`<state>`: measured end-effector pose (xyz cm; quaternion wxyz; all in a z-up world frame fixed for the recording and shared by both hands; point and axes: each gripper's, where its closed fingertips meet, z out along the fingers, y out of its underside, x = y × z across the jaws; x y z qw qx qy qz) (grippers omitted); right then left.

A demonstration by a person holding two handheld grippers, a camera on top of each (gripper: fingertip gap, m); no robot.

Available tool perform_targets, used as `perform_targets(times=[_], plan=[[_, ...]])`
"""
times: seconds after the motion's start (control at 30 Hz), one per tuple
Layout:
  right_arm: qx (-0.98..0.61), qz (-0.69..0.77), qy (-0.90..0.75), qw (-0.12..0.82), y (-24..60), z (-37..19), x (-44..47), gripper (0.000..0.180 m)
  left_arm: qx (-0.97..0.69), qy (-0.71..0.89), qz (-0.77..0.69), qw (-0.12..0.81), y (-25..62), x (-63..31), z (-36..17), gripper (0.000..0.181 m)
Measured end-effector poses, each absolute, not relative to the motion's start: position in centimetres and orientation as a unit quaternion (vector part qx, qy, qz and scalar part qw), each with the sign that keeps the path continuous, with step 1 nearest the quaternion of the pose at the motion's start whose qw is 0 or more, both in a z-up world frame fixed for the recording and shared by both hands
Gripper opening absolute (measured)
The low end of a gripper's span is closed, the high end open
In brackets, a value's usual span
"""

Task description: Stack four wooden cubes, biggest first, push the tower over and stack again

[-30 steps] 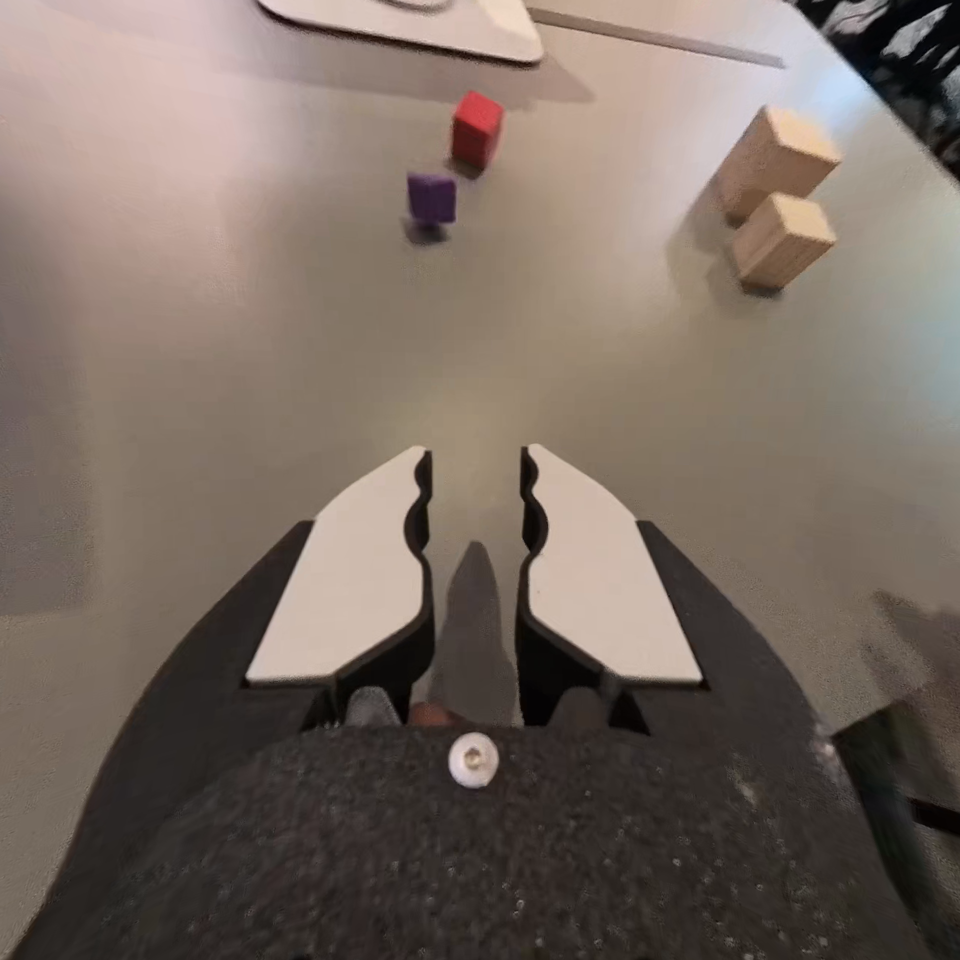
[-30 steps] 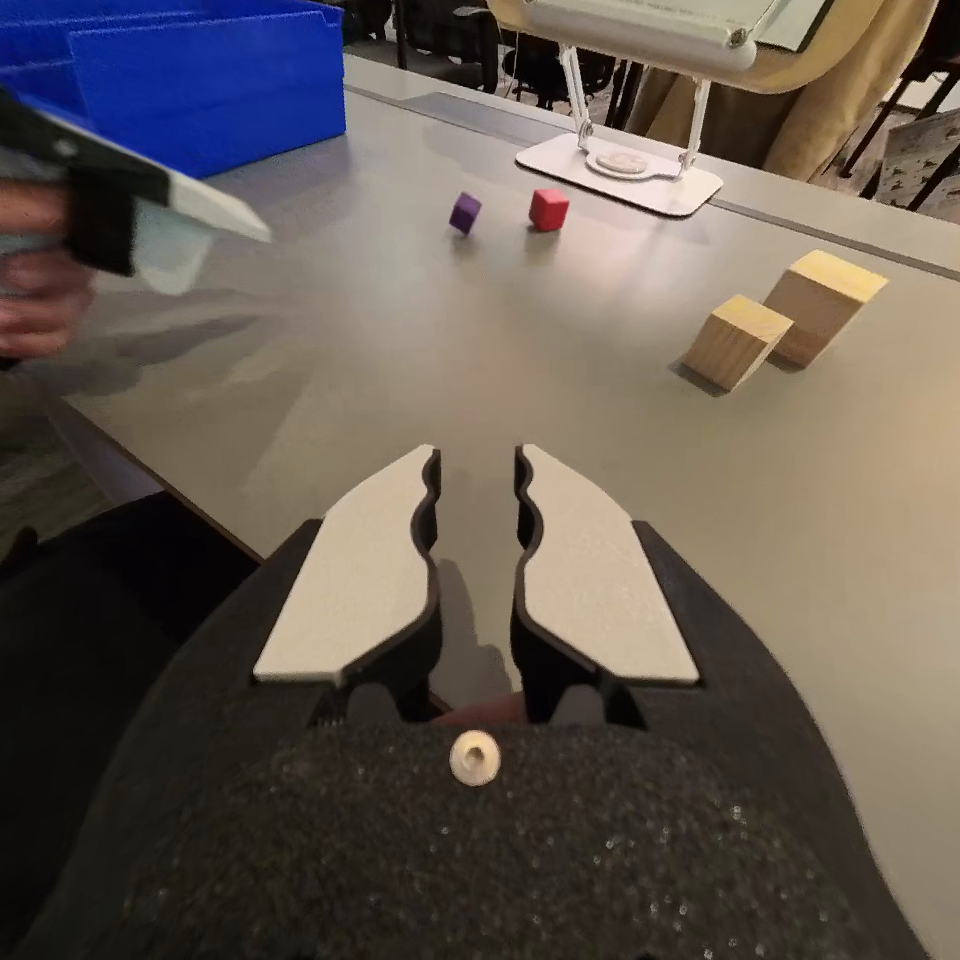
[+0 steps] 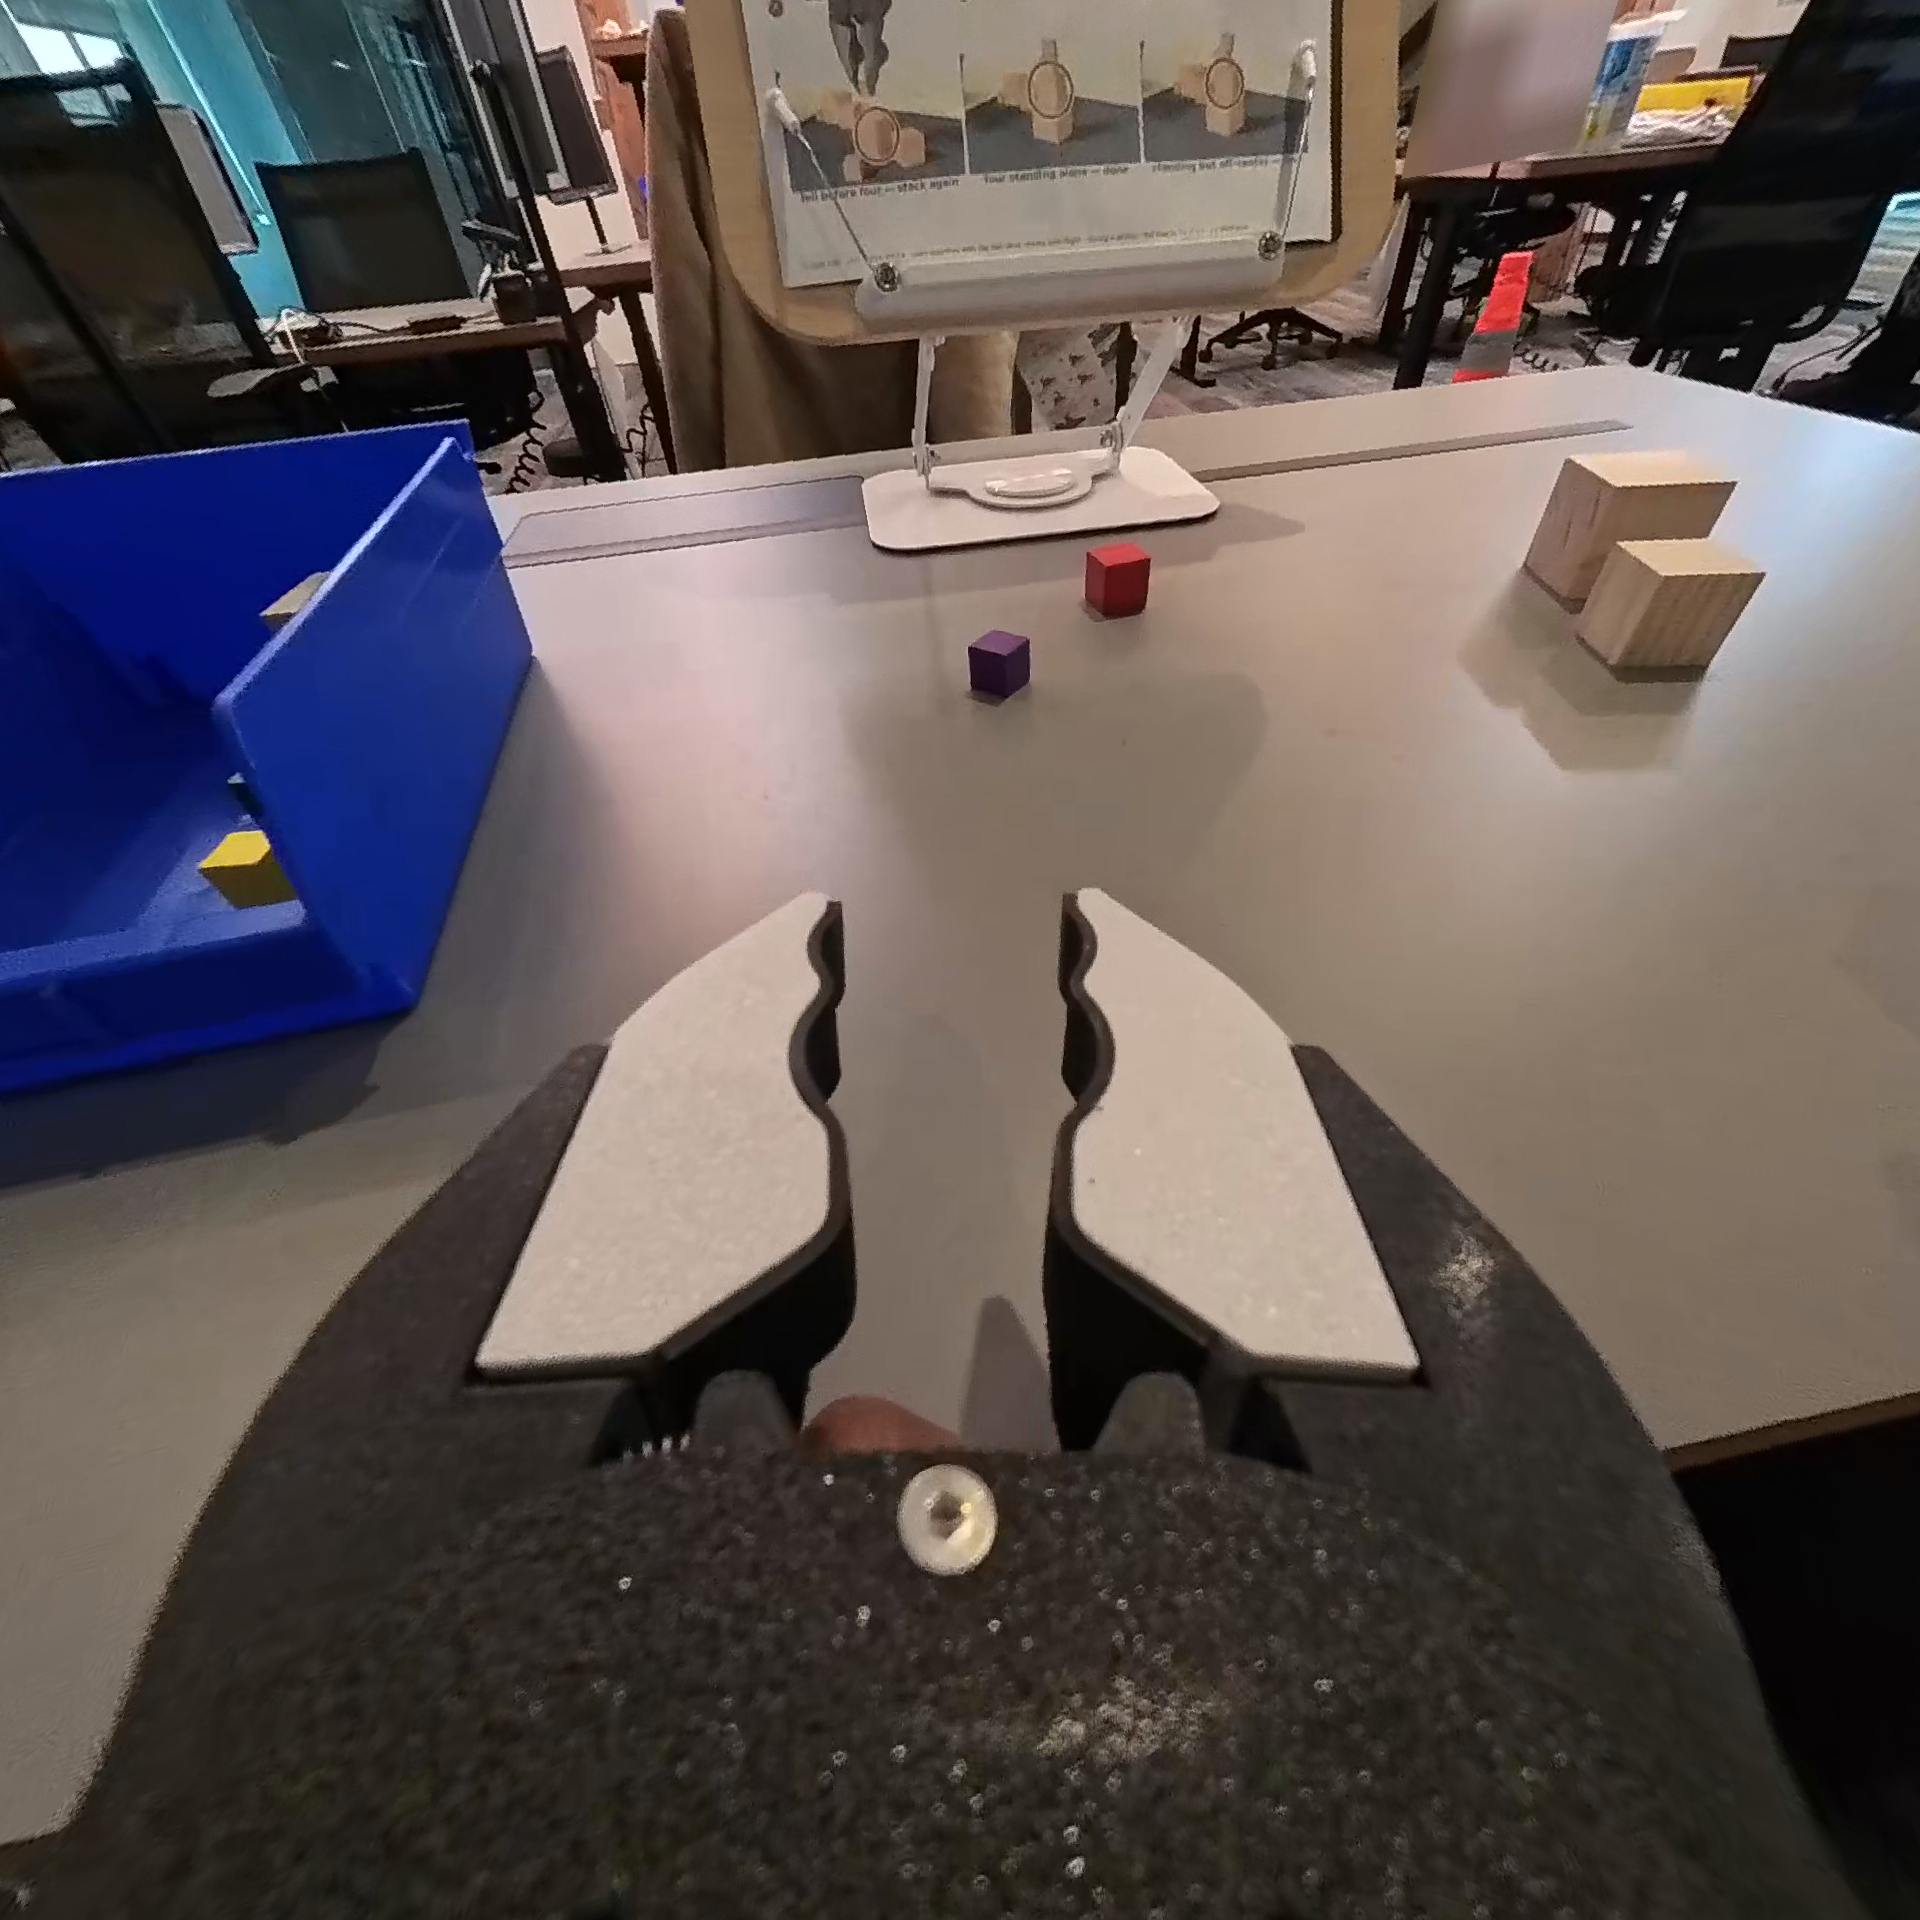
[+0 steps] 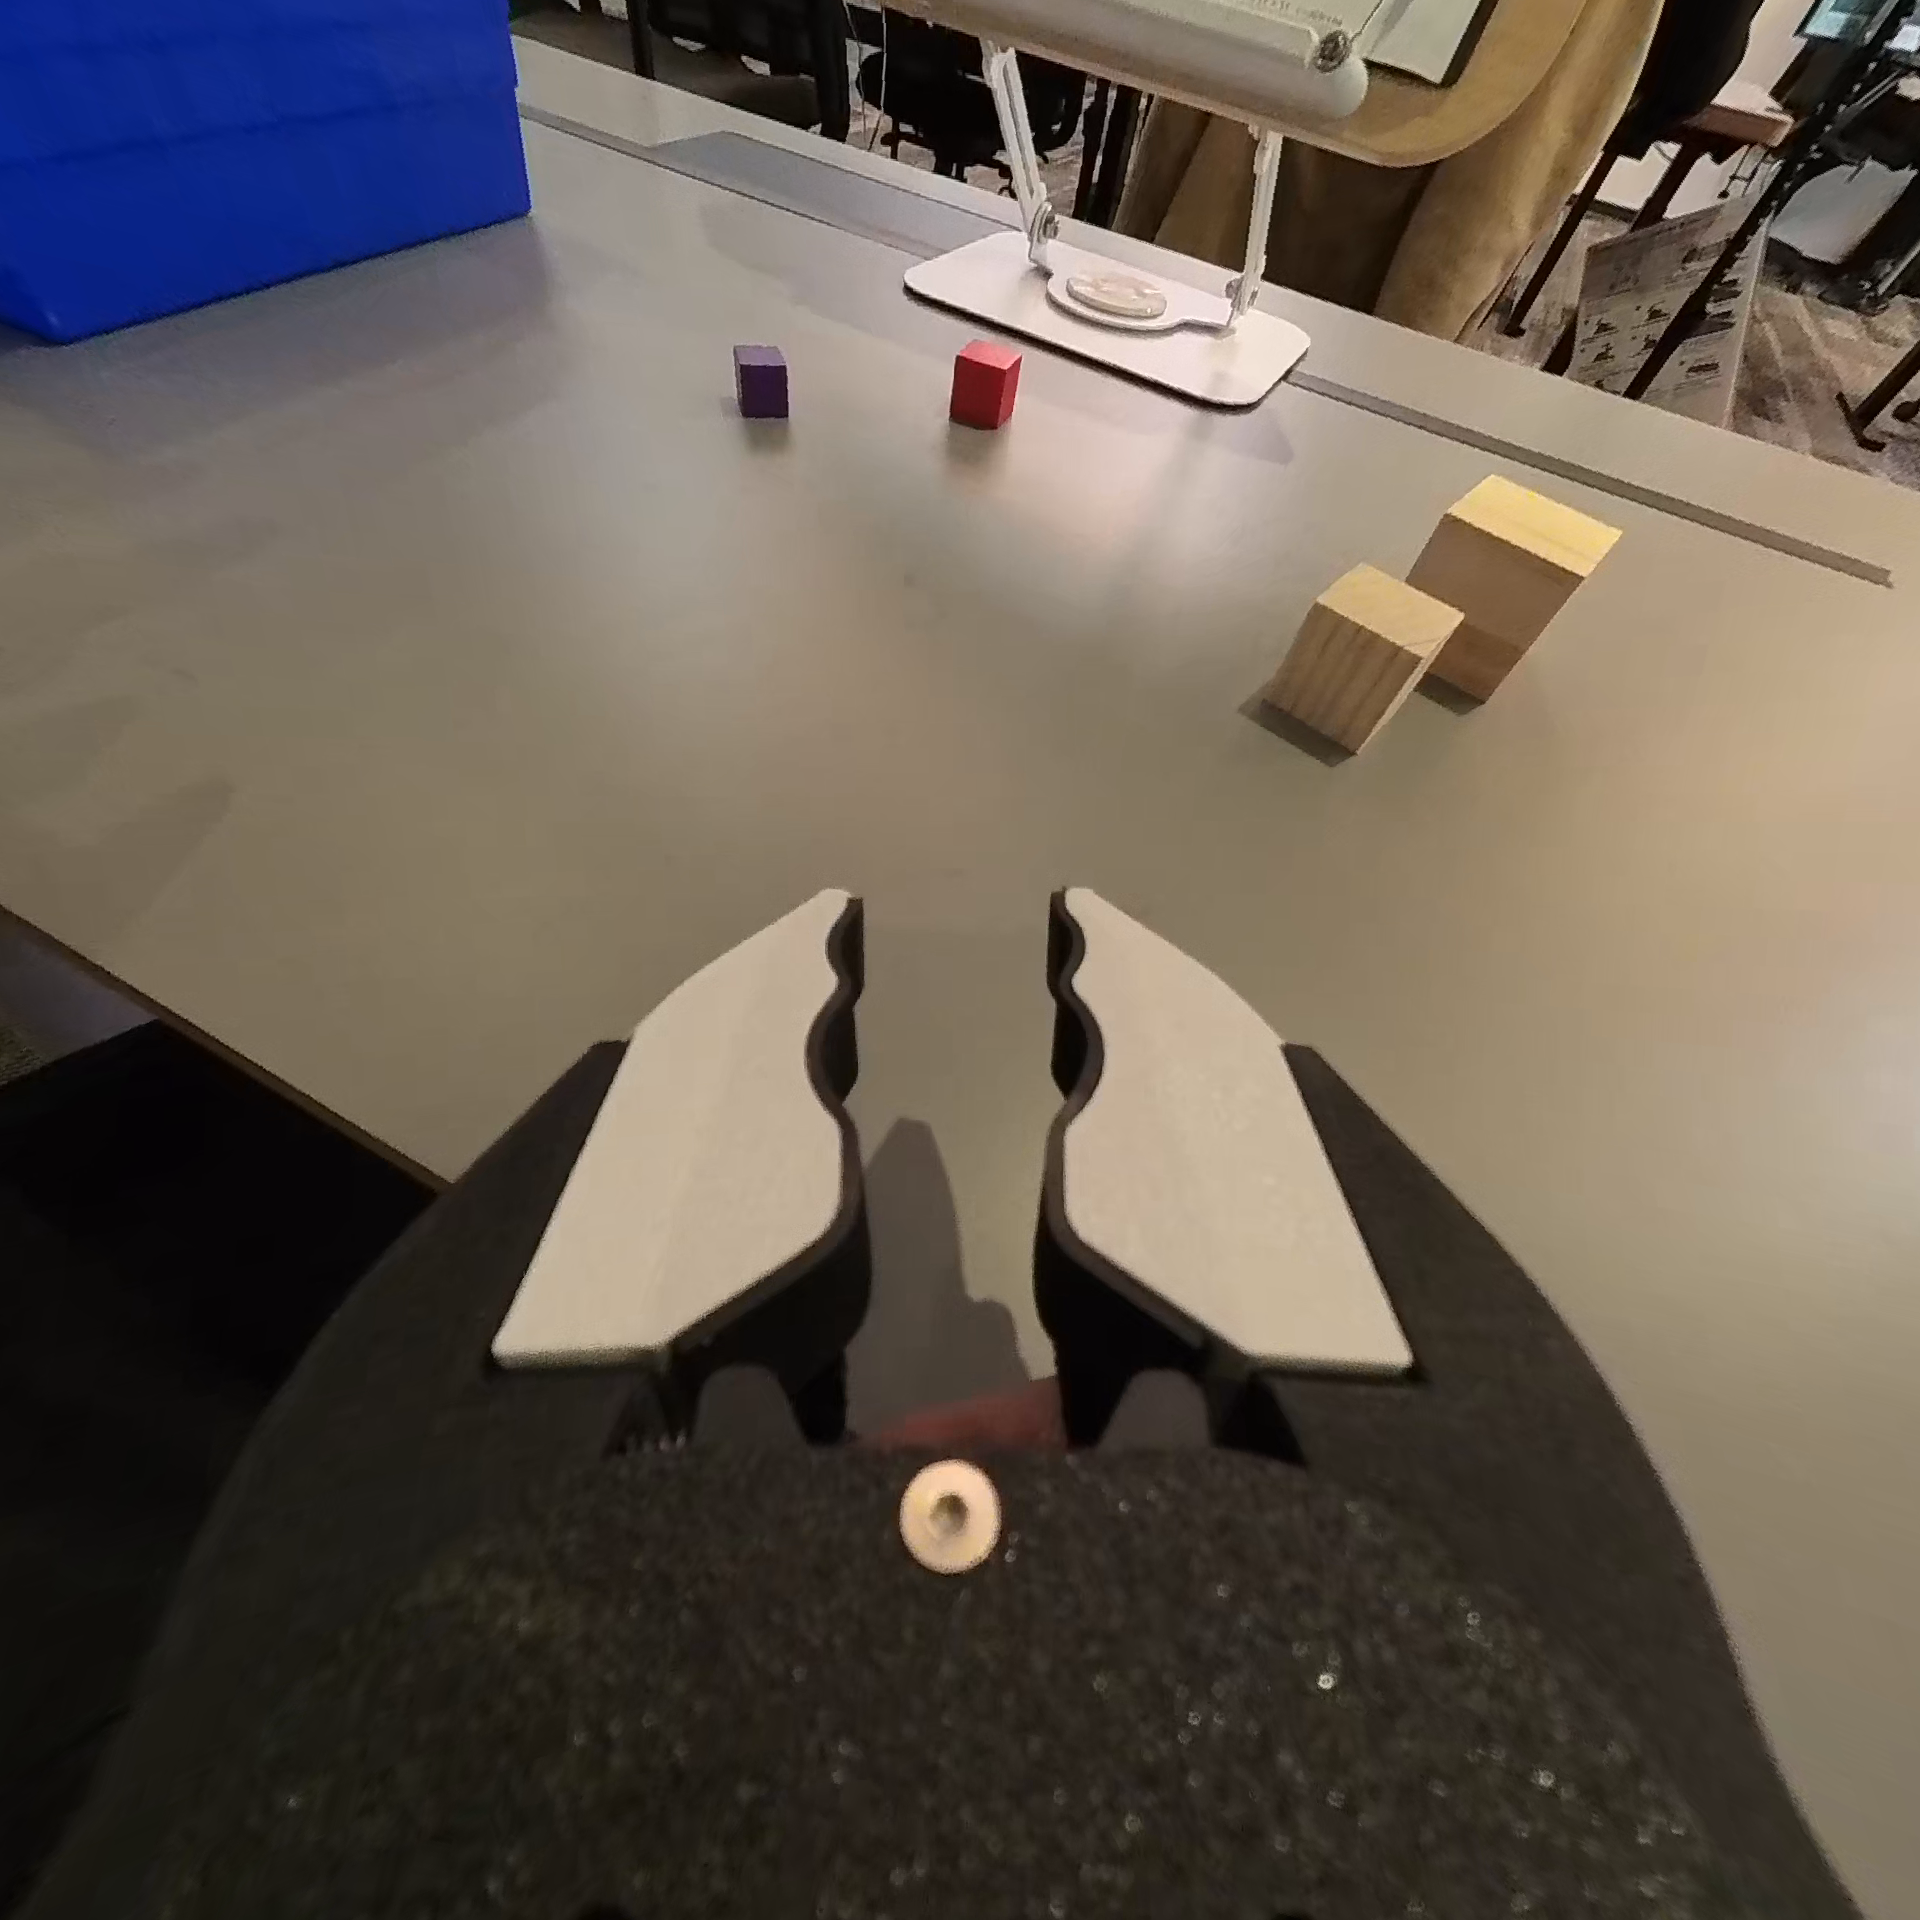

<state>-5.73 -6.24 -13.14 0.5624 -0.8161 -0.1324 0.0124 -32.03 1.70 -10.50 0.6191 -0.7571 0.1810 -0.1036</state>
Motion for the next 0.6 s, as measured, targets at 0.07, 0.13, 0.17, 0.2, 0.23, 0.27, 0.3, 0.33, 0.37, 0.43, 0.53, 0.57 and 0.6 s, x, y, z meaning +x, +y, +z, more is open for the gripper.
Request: perform_targets(times=[0.07, 0.13, 0.17, 0.2, 0.23, 0.27, 0.3, 0.33, 0.37, 0.43, 0.53, 0.57, 0.6], plan=[[-0.817, 0.014, -0.134, 0.561, -6.2, -13.2, -5.8, 0.033, -0.76, 0.184, -0.105, 0.614, 1.6, -31.9, -10.7, 0.04], [-0.82, 0.016, -0.135, 0.556, -5.8, -13.0, -5.7, 0.033, -0.762, 0.188, -0.109, 0.61, 1.5, -31.6, -10.8, 0.04], [-0.822, 0.015, -0.133, 0.553, -5.1, -12.3, -5.3, 0.033, -0.763, 0.19, -0.107, 0.608, 1.5, -31.5, -10.9, 0.04], [-0.827, 0.01, -0.123, 0.548, -4.1, -11.2, -4.3, 0.035, -0.765, 0.192, -0.106, 0.606, 1.5, -31.4, -11.0, 0.04], [-0.835, 0.015, -0.108, 0.539, -2.8, -10.1, -3.3, 0.041, -0.766, 0.195, -0.106, 0.603, 1.5, -31.3, -11.1, 0.04], [-0.844, 0.035, -0.091, 0.528, -1.1, -8.8, -2.4, 0.047, -0.767, 0.196, -0.107, 0.601, 1.5, -31.3, -11.3, 0.04], [-0.852, 0.049, -0.071, 0.516, 1.0, -7.5, -1.1, 0.05, -0.768, 0.197, -0.108, 0.6, 1.5, -31.2, -11.4, 0.04], [-0.863, 0.05, -0.052, 0.5, 3.6, -6.5, 0.4, 0.052, -0.769, 0.198, -0.109, 0.597, 1.5, -31.1, -11.5, 0.04], [-0.878, 0.04, -0.034, 0.476, 6.2, -6.0, 2.3, 0.056, -0.771, 0.2, -0.11, 0.594, 1.6, -31.0, -11.6, 0.04], [-0.91, 0.002, 0.003, 0.415, 11.3, -6.0, 6.2, 0.062, -0.772, 0.204, -0.112, 0.591, 1.6, -30.7, -11.7, 0.04], [-0.947, -0.016, 0.064, 0.316, 15.9, -8.1, 9.7, 0.065, -0.773, 0.212, -0.109, 0.588, 1.8, -30.6, -12.0, 0.04], [-0.955, -0.002, 0.084, 0.283, 16.7, -9.2, 9.8, 0.068, -0.773, 0.214, -0.11, 0.587, 1.8, -30.5, -12.1, 0.04], [-0.961, 0.017, 0.101, 0.255, 17.2, -10.2, 9.5, 0.07, -0.775, 0.216, -0.111, 0.584, 1.8, -30.5, -12.3, 0.04]])
